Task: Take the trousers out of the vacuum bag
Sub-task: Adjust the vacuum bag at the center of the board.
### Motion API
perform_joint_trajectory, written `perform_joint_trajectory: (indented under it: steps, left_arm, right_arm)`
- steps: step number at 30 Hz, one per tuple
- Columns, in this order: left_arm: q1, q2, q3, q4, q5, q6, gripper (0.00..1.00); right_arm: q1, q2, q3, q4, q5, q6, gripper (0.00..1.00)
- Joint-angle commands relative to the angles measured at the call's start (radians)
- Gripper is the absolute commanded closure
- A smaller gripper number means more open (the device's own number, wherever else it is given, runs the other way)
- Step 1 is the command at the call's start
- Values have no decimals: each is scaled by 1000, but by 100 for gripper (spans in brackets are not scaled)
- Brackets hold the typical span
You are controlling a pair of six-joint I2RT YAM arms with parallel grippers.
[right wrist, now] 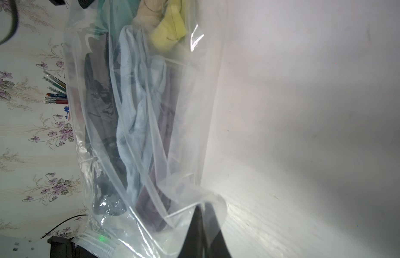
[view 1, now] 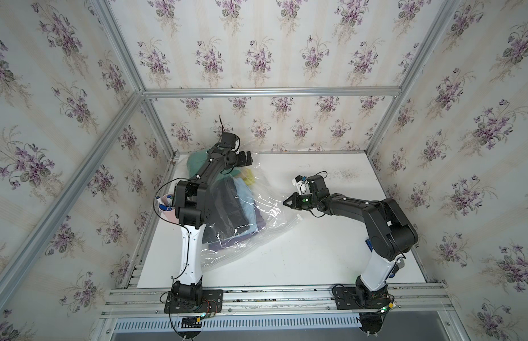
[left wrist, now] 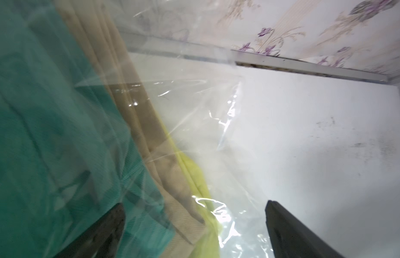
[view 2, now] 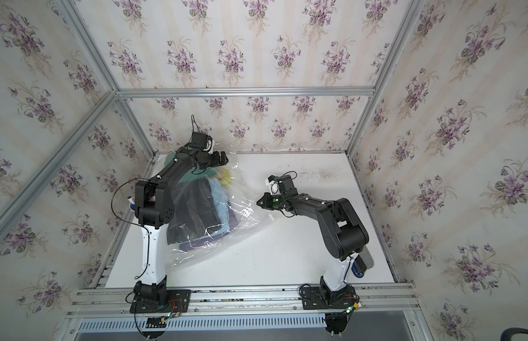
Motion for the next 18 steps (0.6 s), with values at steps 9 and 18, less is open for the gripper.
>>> perform_joint_trajectory:
  steps: [9,18]
  left_arm:
    - [-38,-272,-140,-41,137,16,0]
    - [-165,-529,-380,-58,88,105,0]
  right_arm:
    - [-45,67,140,-69,40,-43,100]
    - [-53,-38,68,-85,124,-61,65]
